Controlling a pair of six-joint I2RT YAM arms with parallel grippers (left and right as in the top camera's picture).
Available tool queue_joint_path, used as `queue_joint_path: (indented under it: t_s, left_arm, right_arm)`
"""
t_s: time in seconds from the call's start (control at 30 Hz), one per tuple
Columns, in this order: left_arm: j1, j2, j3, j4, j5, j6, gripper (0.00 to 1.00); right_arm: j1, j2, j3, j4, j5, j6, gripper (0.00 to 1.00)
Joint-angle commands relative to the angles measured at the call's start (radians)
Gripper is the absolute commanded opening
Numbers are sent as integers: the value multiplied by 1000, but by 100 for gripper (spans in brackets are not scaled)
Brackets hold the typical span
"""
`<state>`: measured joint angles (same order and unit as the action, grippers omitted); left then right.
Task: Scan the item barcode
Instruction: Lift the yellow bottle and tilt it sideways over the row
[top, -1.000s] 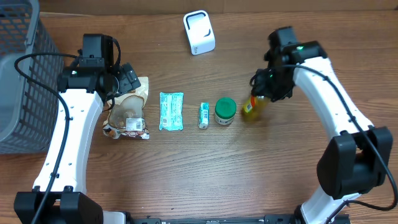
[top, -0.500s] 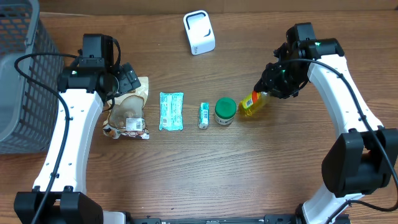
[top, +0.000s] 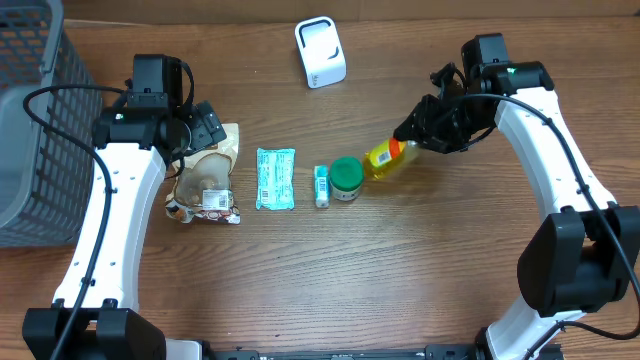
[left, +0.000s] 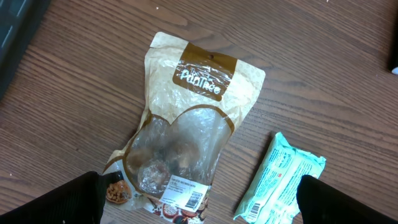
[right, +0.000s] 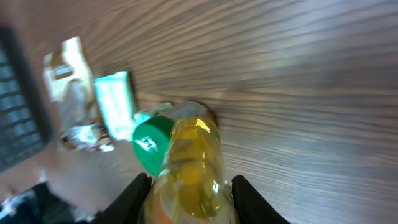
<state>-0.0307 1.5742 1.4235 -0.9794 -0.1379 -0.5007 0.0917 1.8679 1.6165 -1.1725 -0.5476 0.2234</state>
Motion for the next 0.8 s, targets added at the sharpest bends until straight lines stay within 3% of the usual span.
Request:
queue_joint_path:
  t_s: [0.0,0.23,0.53,0.77]
  left_arm:
    - [3,3,10,0,8,7,99]
    - [3,3,10,0,8,7,100]
    - [3,3,10,0,8,7,99]
    - [3,3,10,0,8,7,99]
  right_arm:
    - [-16,-5,34,14,-109,-31,25]
    - [-55,-5,34,8,-143,-31,24]
    - [-72,-5,33,-3,-662,-202,20]
    - [-14,-5,33,-10,-727,-206,21]
